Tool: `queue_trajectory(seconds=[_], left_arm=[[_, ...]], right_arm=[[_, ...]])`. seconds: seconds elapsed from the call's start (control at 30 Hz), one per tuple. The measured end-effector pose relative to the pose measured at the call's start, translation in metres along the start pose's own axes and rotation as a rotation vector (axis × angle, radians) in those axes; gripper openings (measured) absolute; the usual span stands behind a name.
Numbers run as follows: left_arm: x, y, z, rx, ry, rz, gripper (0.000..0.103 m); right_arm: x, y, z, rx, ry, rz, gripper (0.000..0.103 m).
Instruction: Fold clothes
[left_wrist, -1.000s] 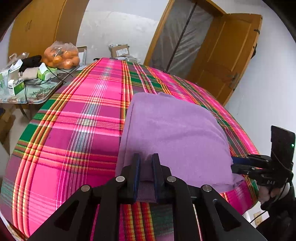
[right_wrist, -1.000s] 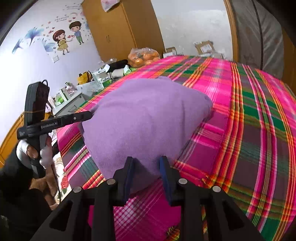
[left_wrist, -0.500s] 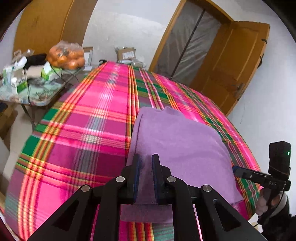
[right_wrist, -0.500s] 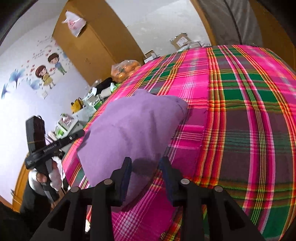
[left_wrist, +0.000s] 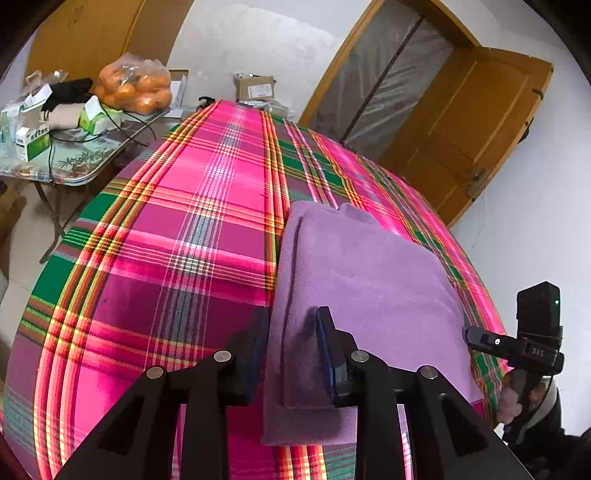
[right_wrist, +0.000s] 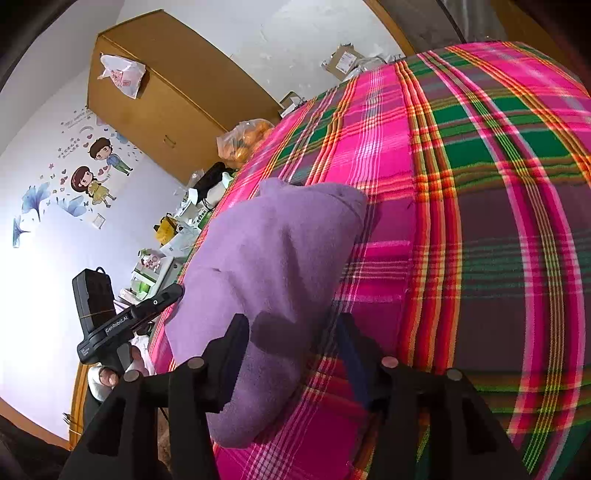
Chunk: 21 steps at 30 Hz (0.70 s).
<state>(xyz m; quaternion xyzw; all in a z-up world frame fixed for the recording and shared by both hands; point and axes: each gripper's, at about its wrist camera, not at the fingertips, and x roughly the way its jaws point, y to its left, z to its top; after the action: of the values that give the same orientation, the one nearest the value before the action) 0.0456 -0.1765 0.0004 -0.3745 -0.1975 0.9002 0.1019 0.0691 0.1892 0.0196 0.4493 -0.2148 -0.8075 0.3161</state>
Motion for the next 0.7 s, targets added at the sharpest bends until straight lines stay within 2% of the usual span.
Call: queue_trajectory(seconds=[0.17, 0.2, 0.23, 0.3, 0.43, 0.7], left_arm=[[0.013, 0.004, 0.005, -0.023, 0.044, -0.037, 0.029], [0.015, 0.005, 0.006, -0.029, 0.049, -0.047, 0.032], [0.017, 0.006, 0.006, -0.036, 0.055, -0.058, 0.041], [0.021, 0.007, 0.008, -0.059, 0.061, -0.086, 0.045], [0.029, 0.001, 0.013, -0.056, 0.071, -0.114, 0.046], [0.031, -0.007, 0.011, -0.051, 0.072, -0.098, 0.046]], right_arm=[[0.002, 0.001, 0.001, 0.001, 0.011, 0.008, 0.051], [0.003, 0.002, 0.002, -0.001, 0.014, 0.010, 0.051], [0.006, 0.003, 0.003, -0.003, 0.017, 0.012, 0.052], [0.010, 0.005, 0.006, -0.008, 0.025, 0.014, 0.052], [0.020, 0.010, 0.012, -0.012, 0.035, 0.023, 0.056], [0.021, 0.011, 0.013, 0.012, 0.032, 0.037, 0.057]])
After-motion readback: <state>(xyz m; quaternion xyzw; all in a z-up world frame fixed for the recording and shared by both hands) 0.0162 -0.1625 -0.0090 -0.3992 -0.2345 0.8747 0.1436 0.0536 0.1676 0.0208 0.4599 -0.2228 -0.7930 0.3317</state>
